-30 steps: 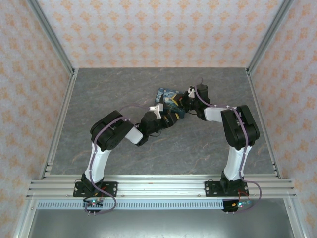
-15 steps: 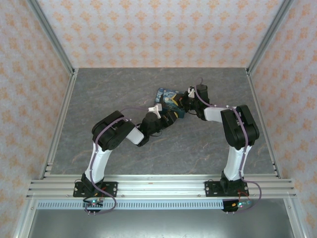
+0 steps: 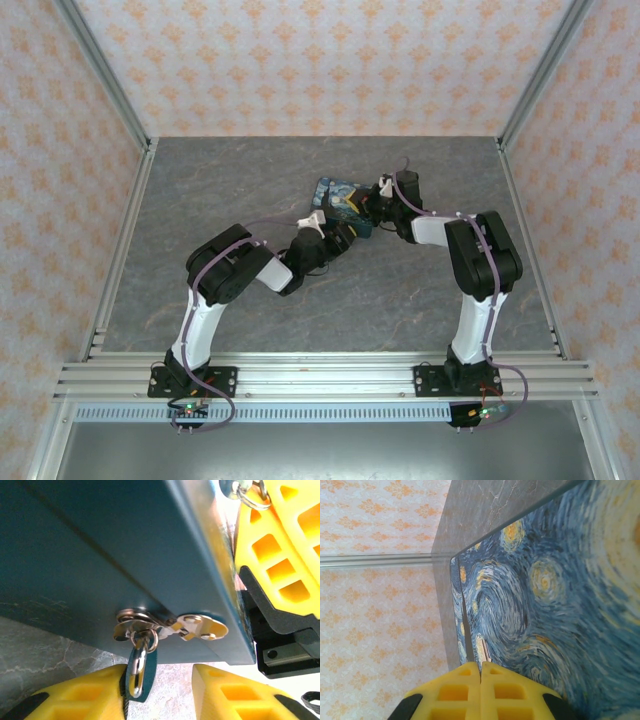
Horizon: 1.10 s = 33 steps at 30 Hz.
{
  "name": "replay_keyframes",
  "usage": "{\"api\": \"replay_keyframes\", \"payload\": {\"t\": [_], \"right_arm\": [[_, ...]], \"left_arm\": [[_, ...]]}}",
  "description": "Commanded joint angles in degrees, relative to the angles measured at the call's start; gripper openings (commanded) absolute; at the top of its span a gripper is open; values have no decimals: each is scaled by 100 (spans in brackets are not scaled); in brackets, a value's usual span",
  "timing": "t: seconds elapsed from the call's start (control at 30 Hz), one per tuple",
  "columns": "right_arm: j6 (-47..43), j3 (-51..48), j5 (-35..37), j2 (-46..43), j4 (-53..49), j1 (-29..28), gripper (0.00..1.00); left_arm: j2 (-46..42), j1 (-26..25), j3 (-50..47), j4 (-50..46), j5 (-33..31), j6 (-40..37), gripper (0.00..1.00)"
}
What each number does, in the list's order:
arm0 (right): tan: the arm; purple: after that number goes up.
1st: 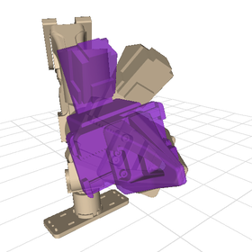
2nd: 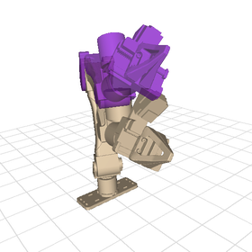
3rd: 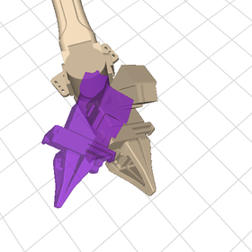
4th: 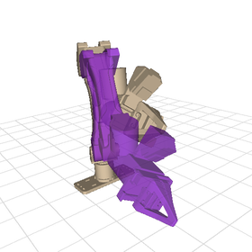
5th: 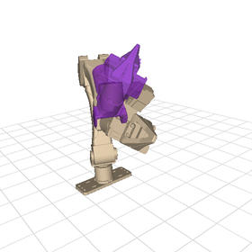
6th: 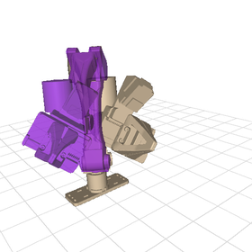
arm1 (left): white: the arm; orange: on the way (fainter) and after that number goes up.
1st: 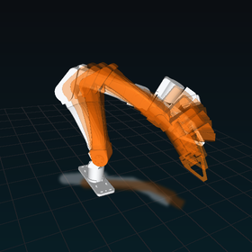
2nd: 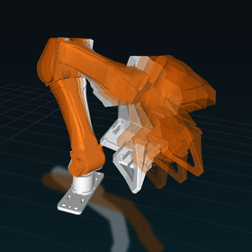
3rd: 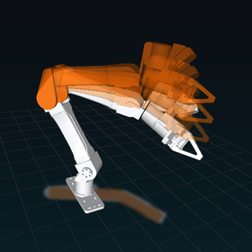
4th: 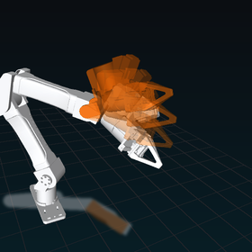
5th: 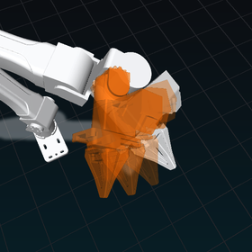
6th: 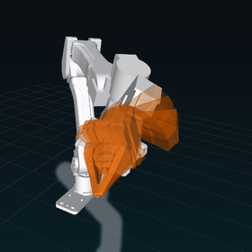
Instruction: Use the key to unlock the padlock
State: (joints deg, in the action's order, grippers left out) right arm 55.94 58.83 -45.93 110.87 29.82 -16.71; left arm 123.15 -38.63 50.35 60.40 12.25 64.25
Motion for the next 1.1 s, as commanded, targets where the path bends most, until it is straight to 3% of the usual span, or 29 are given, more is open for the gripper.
{"api": "replay_keyframes", "payload": {"t": [0.0, 0.43, 0.7, 0.8, 1.07], "right_arm": [[4, -55, 26, 247, -250, -60, 0], [1, -109, 8, 258, -206, -60, 0], [42, -70, -2, 242, -193, -52, 0], [109, 42, -27, 200, -146, -25, 0], [244, 331, -91, -350, -125, 36, 0]], "left_arm": [[166, 28, -50, -1186, -476, 73, 37], [289, -1, -118, -992, -785, 437, 28], [332, -13, -95, -905, -777, 557, 11], [267, -13, -104, -991, -708, 558, 0], [-145, 13, -231, -1509, -353, 450, 0]]}}
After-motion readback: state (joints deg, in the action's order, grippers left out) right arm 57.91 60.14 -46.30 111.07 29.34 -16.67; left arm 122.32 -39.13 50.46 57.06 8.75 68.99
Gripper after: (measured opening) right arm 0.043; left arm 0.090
